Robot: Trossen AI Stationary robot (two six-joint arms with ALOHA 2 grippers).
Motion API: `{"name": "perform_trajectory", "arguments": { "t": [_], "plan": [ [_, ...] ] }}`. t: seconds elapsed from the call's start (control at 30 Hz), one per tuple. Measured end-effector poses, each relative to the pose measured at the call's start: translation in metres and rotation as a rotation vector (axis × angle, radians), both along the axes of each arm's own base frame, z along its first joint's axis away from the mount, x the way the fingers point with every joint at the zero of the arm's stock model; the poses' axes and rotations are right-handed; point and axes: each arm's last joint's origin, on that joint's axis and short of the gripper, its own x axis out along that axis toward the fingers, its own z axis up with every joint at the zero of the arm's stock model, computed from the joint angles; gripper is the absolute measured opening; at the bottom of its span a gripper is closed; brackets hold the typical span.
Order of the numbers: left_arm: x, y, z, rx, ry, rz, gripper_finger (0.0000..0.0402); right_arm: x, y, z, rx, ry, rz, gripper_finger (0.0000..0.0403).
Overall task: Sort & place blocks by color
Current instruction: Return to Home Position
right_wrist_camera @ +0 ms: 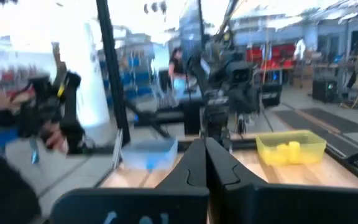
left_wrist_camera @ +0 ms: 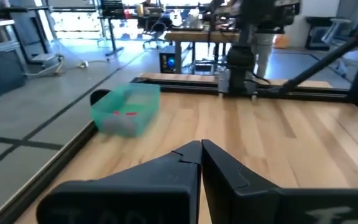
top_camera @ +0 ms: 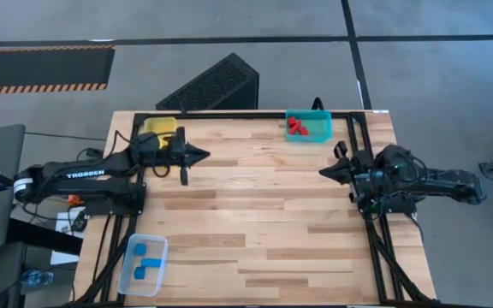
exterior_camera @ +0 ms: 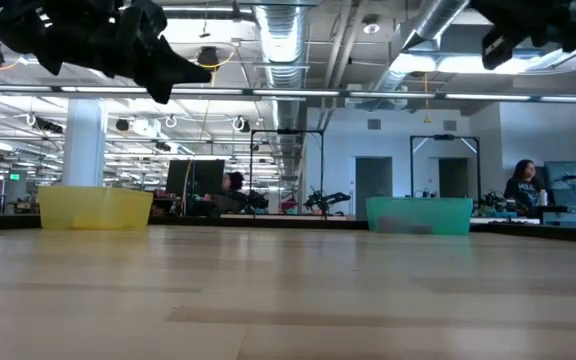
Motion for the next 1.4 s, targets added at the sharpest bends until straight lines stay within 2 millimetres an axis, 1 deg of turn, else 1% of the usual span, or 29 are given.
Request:
{"name": "perform_trajectory", "arguments": {
  "t": [0.07, 0.2, 0.3, 0.4, 0.47, 0.53, 0.63, 0.73, 0.8, 0.87, 0.93, 1.0, 1.03, 1.13, 1.23, 1.3, 1.4],
  "plan": [
    [0.001, -0.005, -0.001, 0.006, -0.001, -0.018, 0.0, 0.003, 0.0, -0.011, 0.022, -0.032, -0.005, 0.0003],
    [-0.005, -0.013, 0.003, 0.003, -0.011, -0.06, 0.0, 0.005, 0.003, -0.019, 0.018, -0.059, 0.025, 0.0002],
    [-0.015, -0.019, 0.004, -0.01, 0.019, -0.12, 0.0, -0.003, 0.006, -0.016, -0.005, -0.091, 0.066, 0.0002],
    [-0.025, -0.022, 0.005, 0.015, 0.038, -0.105, 0.0, -0.015, 0.007, -0.016, -0.031, -0.112, 0.056, 0.0003],
    [-0.029, -0.023, 0.008, 0.035, 0.001, -0.089, 0.0, -0.021, 0.007, -0.019, -0.048, -0.099, 0.044, 0.0002],
    [-0.032, -0.023, 0.003, 0.031, -0.04, -0.074, 0.0, -0.026, 0.007, -0.02, -0.06, -0.114, 0.034, 0.0002],
    [-0.032, -0.024, -0.014, -0.022, -0.098, -0.046, 0.0, -0.025, 0.007, -0.023, -0.061, -0.105, 0.031, 0.0003],
    [-0.032, -0.026, -0.027, -0.047, -0.12, -0.038, 0.0, -0.022, 0.007, -0.023, -0.064, -0.104, 0.033, 0.0007],
    [-0.033, -0.029, -0.03, -0.044, -0.141, -0.019, 0.0, -0.02, 0.007, -0.029, -0.04, -0.095, 0.04, 0.0006],
    [-0.033, -0.031, -0.03, -0.052, -0.161, 0.01, 0.0, -0.019, 0.006, -0.032, -0.005, -0.153, 0.05, 0.0003],
    [-0.032, -0.036, -0.034, -0.065, -0.139, 0.013, 0.0, -0.017, 0.007, -0.04, 0.035, -0.176, 0.07, 0.0003],
    [-0.031, -0.041, -0.035, -0.062, -0.112, -0.004, 0.0, -0.015, 0.008, -0.05, 0.05, -0.162, 0.084, 0.0004],
    [-0.032, -0.044, -0.035, -0.051, -0.099, -0.02, 0.0, -0.015, 0.008, -0.051, 0.051, -0.162, 0.089, 0.0005],
    [-0.04, -0.049, -0.029, -0.038, -0.076, -0.054, 0.0, -0.016, 0.009, -0.05, 0.048, -0.177, 0.097, 0.0005],
    [-0.053, -0.051, -0.032, -0.042, -0.04, -0.031, 0.0, -0.017, 0.009, -0.045, 0.01, -0.192, 0.093, 0.0004],
    [-0.062, -0.05, -0.03, -0.036, -0.067, -0.005, 0.0, -0.018, 0.01, -0.042, -0.039, -0.214, 0.101, 0.0005],
    [-0.069, -0.051, -0.037, -0.055, -0.115, 0.011, 0.0, -0.017, 0.01, -0.047, -0.065, -0.174, 0.099, 0.0007]
  ]
}}
